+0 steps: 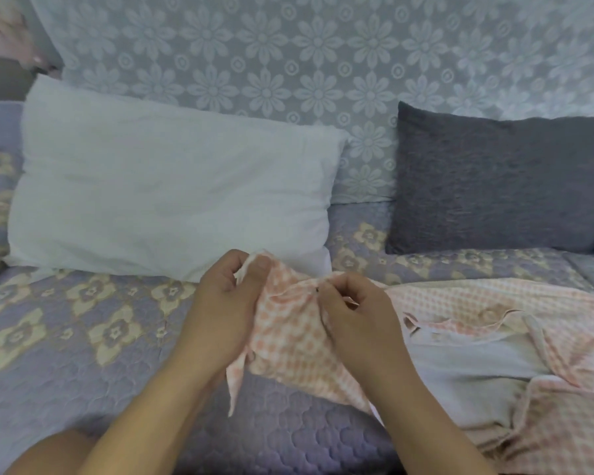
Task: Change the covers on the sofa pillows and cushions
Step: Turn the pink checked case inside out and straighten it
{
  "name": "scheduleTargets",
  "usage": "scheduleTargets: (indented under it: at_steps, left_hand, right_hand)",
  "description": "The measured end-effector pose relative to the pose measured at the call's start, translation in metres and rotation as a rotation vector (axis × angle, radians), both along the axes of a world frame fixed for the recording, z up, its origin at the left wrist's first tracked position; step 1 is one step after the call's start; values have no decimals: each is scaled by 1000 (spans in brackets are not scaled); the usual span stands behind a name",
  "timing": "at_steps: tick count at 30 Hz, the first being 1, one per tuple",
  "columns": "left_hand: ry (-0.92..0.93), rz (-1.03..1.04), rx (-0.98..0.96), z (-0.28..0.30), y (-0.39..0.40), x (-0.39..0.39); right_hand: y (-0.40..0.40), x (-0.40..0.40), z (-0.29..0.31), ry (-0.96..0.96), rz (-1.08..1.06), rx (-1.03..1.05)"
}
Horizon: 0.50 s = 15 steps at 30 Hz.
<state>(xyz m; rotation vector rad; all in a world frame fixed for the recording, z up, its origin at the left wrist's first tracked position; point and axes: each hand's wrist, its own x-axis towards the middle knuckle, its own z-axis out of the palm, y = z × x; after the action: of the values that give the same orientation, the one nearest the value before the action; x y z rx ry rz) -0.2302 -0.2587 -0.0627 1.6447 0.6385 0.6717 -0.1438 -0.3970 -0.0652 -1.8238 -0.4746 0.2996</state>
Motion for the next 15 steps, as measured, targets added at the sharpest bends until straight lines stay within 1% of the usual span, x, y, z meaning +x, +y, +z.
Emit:
scheduleTargets:
  at_steps: [3,5,8,10,12,15]
  left_hand:
    - [-32,47,-4,1,5,-9]
    - [-57,115,38,-2,8,-13]
    - [-58,180,56,-8,0,-14]
    - [-47,211,41,-13,-1,-13]
    - [-25,223,5,-17,7,-14]
    - [50,167,-48,-25,20,-18]
  right_hand:
    - [6,-9,-5,-43,-1,-47]
    - [8,-12,-6,-104,-21,-112]
    - [8,-14,-7,-205,-56,-220]
    - [6,-14,-7,-219,-57,-255]
    - [1,-12,-7,-115,-19,-173]
    - [-7,-11,-9,142,81,46]
